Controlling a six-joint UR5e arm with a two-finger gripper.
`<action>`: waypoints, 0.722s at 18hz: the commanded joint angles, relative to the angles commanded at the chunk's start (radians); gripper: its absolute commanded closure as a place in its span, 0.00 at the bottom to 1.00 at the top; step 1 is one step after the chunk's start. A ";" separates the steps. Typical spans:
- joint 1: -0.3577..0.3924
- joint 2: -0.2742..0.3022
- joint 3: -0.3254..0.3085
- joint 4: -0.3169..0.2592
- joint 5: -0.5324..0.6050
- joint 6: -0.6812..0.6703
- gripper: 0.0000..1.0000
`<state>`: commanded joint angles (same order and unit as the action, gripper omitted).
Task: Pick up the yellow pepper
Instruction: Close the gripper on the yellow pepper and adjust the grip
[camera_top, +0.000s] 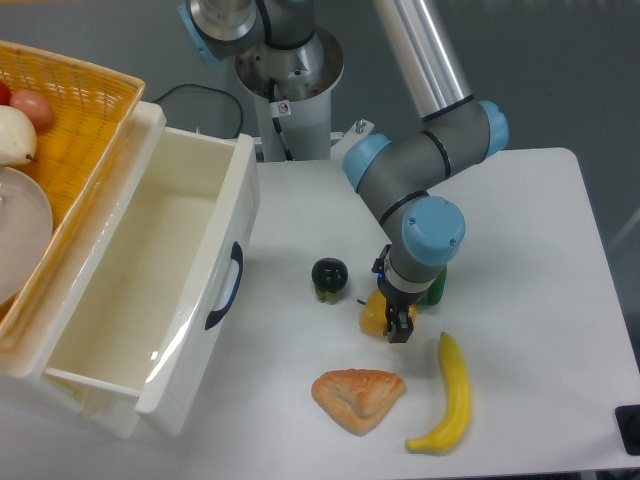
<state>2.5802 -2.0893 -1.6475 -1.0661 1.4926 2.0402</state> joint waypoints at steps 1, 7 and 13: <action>-0.002 -0.002 0.005 0.000 0.000 -0.008 0.77; -0.008 0.000 0.051 -0.009 -0.008 -0.054 0.90; -0.005 0.038 0.123 -0.104 -0.067 -0.115 0.90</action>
<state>2.5756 -2.0511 -1.5249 -1.1701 1.4251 1.9253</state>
